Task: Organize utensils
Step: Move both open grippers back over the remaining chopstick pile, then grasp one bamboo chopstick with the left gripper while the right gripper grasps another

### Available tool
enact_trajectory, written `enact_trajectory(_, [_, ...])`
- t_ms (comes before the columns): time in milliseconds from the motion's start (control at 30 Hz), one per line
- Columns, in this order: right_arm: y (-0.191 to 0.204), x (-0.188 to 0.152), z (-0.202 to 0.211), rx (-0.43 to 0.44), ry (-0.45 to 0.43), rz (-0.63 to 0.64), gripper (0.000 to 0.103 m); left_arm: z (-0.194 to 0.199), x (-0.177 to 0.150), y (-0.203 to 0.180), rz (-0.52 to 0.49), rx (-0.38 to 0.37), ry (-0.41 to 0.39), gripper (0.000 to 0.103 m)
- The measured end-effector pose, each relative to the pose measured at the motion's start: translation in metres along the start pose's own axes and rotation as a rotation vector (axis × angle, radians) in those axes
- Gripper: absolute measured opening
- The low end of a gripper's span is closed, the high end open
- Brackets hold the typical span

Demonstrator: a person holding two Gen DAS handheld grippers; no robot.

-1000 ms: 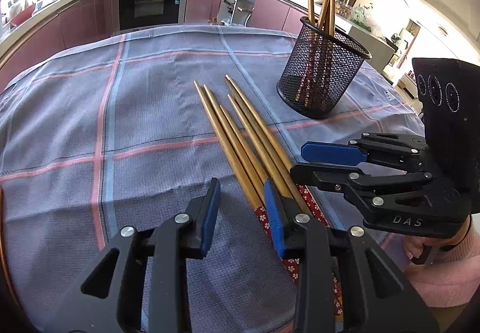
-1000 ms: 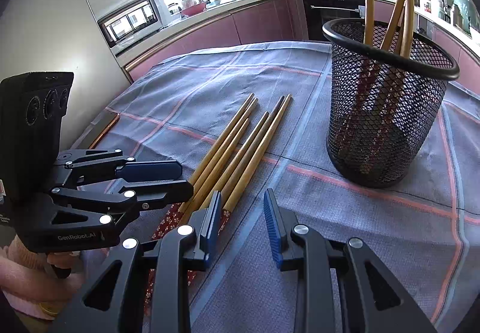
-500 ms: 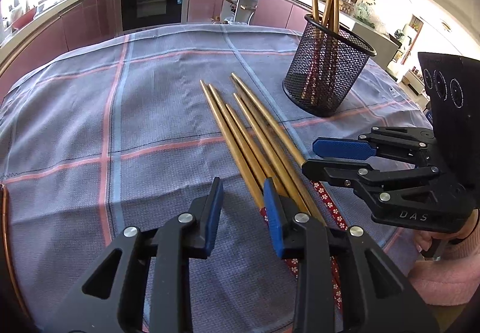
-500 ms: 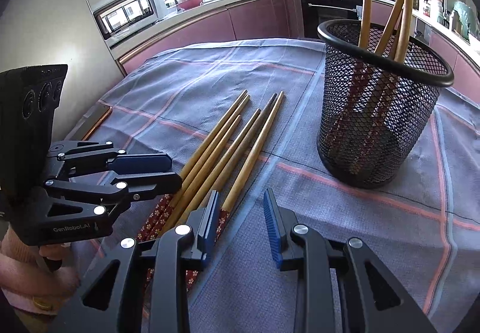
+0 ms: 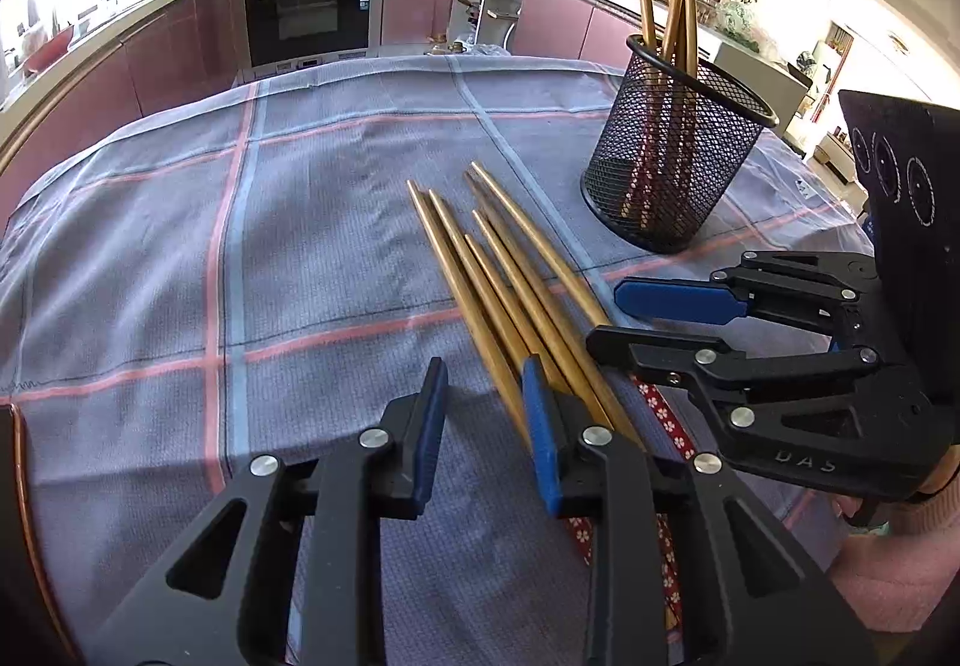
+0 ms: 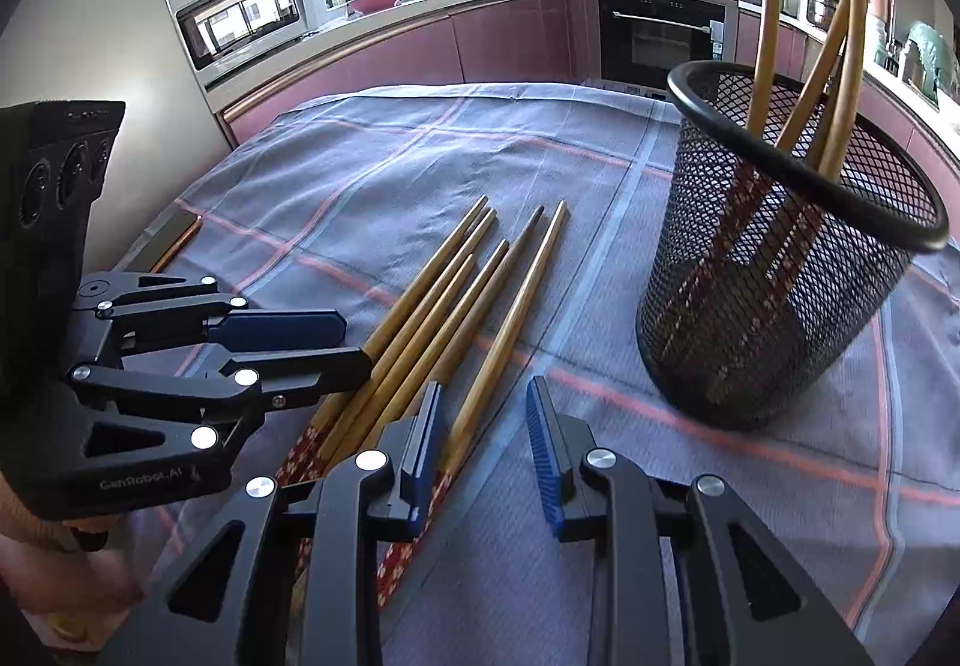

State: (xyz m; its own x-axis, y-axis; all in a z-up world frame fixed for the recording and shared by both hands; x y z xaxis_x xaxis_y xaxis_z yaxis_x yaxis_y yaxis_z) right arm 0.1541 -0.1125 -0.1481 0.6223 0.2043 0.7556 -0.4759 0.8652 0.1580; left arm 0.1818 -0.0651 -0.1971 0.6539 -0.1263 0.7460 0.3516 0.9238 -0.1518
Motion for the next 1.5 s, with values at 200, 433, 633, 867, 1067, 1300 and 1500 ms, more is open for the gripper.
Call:
enact_trajectory(200, [-0.005, 0.004, -0.004, -0.010, -0.009, -0.034, 0.019, -0.009, 0.004, 0.001, -0.001, 0.021, 0.002, 0.015])
enact_trajectory(433, [-0.019, 0.002, 0.002, 0.002, -0.026, -0.133, 0.006, -0.007, 0.004, 0.004, 0.036, 0.033, -0.007, 0.010])
enact_trajectory(633, [-0.027, 0.004, 0.014, 0.011, -0.069, -0.180, 0.005, 0.001, 0.005, 0.009, 0.081, 0.034, -0.029, 0.007])
enact_trajectory(867, [-0.007, 0.003, 0.026, 0.092, -0.072, -0.116, 0.005, 0.013, 0.001, -0.006, 0.052, -0.028, -0.028, 0.007])
enact_trajectory(1067, [0.001, -0.004, 0.017, 0.101, -0.010, -0.070, 0.006, 0.008, -0.010, -0.008, 0.025, -0.034, 0.013, 0.008])
enact_trajectory(1300, [0.000, -0.002, 0.004, 0.078, 0.017, -0.044, 0.010, 0.001, -0.007, -0.005, 0.014, -0.042, 0.027, 0.010])
enact_trajectory(1500, [-0.003, 0.004, -0.006, 0.087, 0.024, -0.038, 0.009, -0.008, 0.000, -0.002, 0.017, -0.075, 0.044, 0.013])
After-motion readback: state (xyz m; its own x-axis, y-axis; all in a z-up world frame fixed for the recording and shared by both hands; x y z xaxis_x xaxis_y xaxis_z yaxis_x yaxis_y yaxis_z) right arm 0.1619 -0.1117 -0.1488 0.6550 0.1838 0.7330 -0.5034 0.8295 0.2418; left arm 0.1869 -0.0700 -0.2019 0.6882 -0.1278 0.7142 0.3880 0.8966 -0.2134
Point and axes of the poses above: each gripper's, at about its wrist camera, not at the fingertips, and z roughly against the way its jaws point, y to its left, x to its top, the point moved 10 cm from there along -z, roughly the way its jaws point, and after that the axes turned 11 degrees about -y, right-handed, at the moved point
